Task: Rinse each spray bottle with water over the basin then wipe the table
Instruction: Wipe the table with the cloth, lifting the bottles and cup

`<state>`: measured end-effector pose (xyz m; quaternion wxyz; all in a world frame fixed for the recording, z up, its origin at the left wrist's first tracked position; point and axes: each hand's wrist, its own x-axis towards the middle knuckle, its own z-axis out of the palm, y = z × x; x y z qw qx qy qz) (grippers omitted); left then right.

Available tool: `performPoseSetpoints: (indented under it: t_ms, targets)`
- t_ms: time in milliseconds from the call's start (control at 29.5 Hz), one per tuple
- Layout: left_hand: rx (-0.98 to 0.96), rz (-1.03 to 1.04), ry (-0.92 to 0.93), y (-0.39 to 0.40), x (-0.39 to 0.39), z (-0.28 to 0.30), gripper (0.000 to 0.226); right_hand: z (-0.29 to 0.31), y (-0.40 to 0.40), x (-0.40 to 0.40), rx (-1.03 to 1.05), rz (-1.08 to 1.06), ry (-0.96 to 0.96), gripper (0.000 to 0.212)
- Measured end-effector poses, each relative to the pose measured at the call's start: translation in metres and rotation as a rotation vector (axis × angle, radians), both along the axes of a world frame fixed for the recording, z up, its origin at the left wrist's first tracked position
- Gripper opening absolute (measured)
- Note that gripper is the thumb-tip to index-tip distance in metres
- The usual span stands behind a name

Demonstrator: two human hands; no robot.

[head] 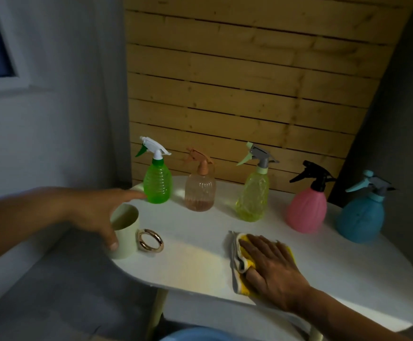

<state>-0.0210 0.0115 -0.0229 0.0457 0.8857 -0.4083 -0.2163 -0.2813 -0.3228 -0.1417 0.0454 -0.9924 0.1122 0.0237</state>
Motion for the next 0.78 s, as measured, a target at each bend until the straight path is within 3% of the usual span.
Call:
performPoseSetpoints:
  t_ms: [271,441,678,780]
  targets:
    - [-0.146,0.053,-0.066,0.001,0.005,-0.009,0.097,-0.002,0.018,0.022,-0.009,0.003,-0.008,0.090]
    - [-0.240,0.043,-0.077,0.003,0.010,0.041,0.076,0.001,0.041,0.048,-0.009,0.037,-0.006,0.092]
    - [-0.194,0.068,-0.186,0.012,0.010,0.100,0.080,0.004,0.095,0.113,0.079,0.116,-0.004,0.095]
    - [-0.179,0.092,-0.208,0.018,0.010,0.114,0.083,0.000,0.125,0.151,0.093,0.151,-0.009,0.086]
